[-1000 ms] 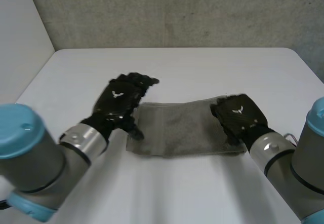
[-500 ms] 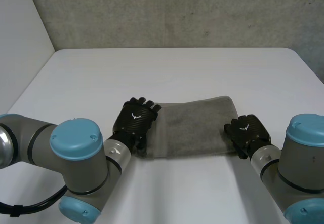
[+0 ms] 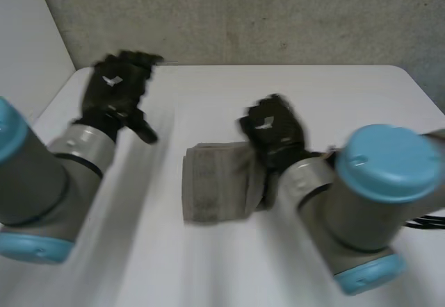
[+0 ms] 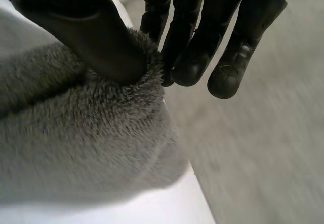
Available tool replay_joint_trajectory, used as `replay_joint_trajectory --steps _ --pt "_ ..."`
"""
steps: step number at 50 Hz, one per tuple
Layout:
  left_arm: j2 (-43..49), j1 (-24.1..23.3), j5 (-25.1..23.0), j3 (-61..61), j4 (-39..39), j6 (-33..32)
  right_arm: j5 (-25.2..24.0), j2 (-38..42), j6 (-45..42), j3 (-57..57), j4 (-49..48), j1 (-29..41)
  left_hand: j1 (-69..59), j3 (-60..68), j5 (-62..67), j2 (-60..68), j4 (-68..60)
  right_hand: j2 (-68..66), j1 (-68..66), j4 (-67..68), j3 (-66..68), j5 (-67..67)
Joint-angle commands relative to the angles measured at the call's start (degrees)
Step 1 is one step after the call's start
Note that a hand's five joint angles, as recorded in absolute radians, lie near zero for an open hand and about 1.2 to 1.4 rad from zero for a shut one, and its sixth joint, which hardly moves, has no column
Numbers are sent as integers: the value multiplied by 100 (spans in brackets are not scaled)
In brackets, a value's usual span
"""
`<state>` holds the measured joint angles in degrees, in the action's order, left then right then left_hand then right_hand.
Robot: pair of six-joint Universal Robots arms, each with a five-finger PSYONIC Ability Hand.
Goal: Fold the towel.
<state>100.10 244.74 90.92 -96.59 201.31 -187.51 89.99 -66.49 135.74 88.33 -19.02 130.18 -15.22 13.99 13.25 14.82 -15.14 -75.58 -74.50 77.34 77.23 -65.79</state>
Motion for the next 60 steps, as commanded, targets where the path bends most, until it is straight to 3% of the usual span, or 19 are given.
replay_joint_trajectory --steps 1,6,7,8,9,10,11,17,25,30,38,48,52,57,60 --pt "-307 548 -48 -88 -311 268 -586 1339 -1047 -966 994 1298 433 -310 -1236 -394 426 -442 -550 266 277 -421" --pt "-351 628 -92 -220 -311 321 -711 1472 -1190 -1125 1076 1440 450 -327 -1253 -410 442 -442 -550 266 277 -421" --pt "-351 628 -92 -229 -311 321 -650 1438 -1103 -1203 936 1440 450 -327 -1253 -410 442 451 343 -627 -617 472" --pt "-342 619 -92 -229 -303 321 -528 1315 -928 -1230 770 1431 450 -327 -1253 -410 442 3091 2983 -3268 -3257 3112" --pt "-342 619 -92 -229 -303 321 -526 1314 -926 -1230 768 1431 450 -327 -1253 -410 442 3118 3010 -3294 -3283 3139" --pt "-333 575 -92 -211 -303 321 -370 1027 -648 -1195 611 1388 450 -327 -1253 -410 442 5566 5458 -5742 -5731 5587" --pt "-325 549 -83 -194 -303 321 -238 693 -271 -1134 532 1300 450 -327 -1253 -410 442 6558 6450 -6734 -6723 6579" --pt "-281 469 -83 -185 -276 338 -69 251 796 -923 575 825 450 -327 -1253 -410 442 6558 6450 -6734 -6723 6579" --pt "229 -234 -74 26 -241 330 -34 198 1535 -685 1348 148 450 -327 -1253 -410 442 6558 6450 -6734 -6723 6579" --pt "1001 -769 -56 149 -276 312 -86 504 2253 -773 1620 -89 450 -327 -1253 -410 442 6558 6450 -6734 -6723 6579" --pt "2038 -1086 84 377 -425 294 -201 1075 2537 -905 1700 -186 400 -277 -1202 -360 392 6558 6450 -6734 -6723 6579" --pt "2260 -1078 374 694 -890 233 -210 1455 2510 -1072 1814 -177 417 -293 -1219 -377 409 6558 6450 -6734 -6723 6579" --pt "2154 -1042 392 720 -1111 233 -192 1147 2510 -1054 1823 -186 417 -293 -1219 -377 409 6558 6450 -6734 -6723 6579" --pt "1366 -990 550 782 -1401 233 -122 -107 2607 -967 1770 -413 450 -327 -1253 -410 442 6558 6450 -6734 -6723 6579" --pt "1073 -928 594 826 -1428 233 10 -391 2677 -984 1770 -537 450 -327 -1253 -410 442 6558 6450 -6734 -6723 6579"
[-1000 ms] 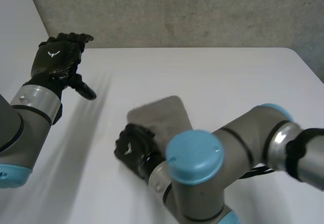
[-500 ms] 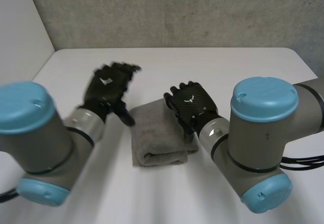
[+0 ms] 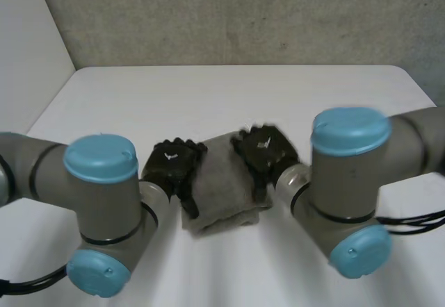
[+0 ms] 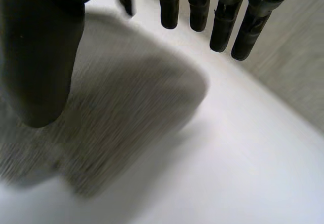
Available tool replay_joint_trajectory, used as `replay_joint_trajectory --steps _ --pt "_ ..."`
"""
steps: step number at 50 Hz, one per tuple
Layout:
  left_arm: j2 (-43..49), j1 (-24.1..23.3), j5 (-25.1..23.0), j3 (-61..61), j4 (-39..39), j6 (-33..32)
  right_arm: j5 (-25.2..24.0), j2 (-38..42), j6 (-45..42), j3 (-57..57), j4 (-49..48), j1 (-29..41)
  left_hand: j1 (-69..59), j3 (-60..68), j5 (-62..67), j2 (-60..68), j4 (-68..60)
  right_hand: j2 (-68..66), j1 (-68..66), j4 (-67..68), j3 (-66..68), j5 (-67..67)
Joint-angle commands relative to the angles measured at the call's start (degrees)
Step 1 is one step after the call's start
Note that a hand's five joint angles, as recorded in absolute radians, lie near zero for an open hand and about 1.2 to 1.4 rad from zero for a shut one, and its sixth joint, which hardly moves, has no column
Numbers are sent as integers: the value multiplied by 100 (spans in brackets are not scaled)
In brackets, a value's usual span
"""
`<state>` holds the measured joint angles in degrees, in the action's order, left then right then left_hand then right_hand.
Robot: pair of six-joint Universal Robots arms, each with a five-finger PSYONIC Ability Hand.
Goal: Fold the towel.
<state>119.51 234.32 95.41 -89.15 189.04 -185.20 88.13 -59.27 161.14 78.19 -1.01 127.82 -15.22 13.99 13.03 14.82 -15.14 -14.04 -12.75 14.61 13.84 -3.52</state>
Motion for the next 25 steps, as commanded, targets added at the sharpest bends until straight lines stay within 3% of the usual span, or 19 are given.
replay_joint_trajectory --steps 1,5,13,25 --pt "-1190 201 153 125 -227 2 405 -1409 241 -23 -13 -388 450 -327 -1231 -410 442 404 275 -461 -384 352" --pt "-2131 622 162 214 -507 -42 1108 -2254 383 -120 100 -529 450 -327 -1231 -410 442 404 275 -461 -384 352" --pt "-3082 1501 92 196 -886 -51 1251 -2695 374 -164 689 -924 450 -327 -1231 -410 442 404 275 -461 -384 352" --pt "-3136 1546 92 231 -1062 -42 1242 -2625 374 -129 901 -1031 450 -327 -1231 -410 442 404 275 -461 -384 352"
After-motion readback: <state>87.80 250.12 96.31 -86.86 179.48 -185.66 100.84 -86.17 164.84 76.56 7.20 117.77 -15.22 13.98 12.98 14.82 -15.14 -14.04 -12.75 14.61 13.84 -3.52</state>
